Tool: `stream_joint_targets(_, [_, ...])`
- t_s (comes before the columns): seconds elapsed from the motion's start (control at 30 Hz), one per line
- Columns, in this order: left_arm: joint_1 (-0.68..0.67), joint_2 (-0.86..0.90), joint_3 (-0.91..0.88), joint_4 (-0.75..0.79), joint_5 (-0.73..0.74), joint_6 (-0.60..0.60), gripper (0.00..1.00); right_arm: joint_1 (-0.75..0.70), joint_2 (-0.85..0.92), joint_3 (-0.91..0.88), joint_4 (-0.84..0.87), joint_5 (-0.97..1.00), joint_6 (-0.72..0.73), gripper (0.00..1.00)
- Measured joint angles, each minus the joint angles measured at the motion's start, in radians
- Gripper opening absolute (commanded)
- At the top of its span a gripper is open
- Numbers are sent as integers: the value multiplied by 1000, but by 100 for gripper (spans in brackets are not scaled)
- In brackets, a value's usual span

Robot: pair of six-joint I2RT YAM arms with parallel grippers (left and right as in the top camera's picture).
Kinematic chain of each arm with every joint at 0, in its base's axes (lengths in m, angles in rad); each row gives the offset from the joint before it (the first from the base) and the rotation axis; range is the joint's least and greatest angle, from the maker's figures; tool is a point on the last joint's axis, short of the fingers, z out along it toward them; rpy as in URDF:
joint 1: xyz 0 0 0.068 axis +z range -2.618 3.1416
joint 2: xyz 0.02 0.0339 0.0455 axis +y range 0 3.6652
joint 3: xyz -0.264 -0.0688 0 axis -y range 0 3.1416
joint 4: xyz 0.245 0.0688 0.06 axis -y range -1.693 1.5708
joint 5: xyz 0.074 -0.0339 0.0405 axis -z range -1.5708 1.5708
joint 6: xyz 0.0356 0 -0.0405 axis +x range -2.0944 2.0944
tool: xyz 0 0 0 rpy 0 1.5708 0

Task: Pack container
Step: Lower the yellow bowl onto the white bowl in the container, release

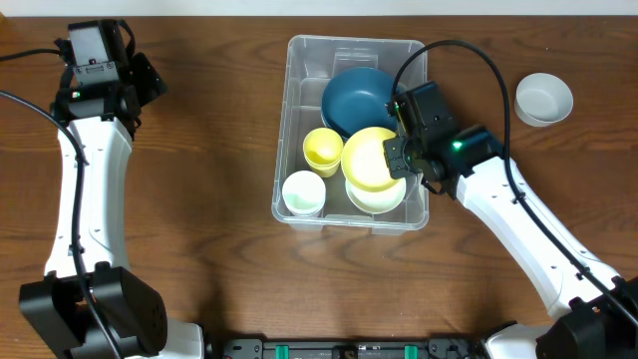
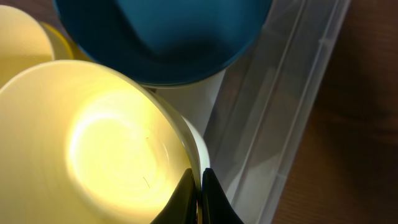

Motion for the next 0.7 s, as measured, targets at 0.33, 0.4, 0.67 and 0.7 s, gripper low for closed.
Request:
stream_joint_targets(0.33, [0,0,0,0,0,0,98,0,0,0,-20,-23,3,51])
stream_joint_targets(0.4, [0,0,0,0,0,0,98,0,0,0,-23,-23,0,59])
stream_joint_targets(0.67, [0,0,0,0,0,0,98,0,0,0,5,-24,-4,65])
stream_joint_targets(0.7, [0,0,0,0,0,0,98,0,0,0,13,-24,-4,66])
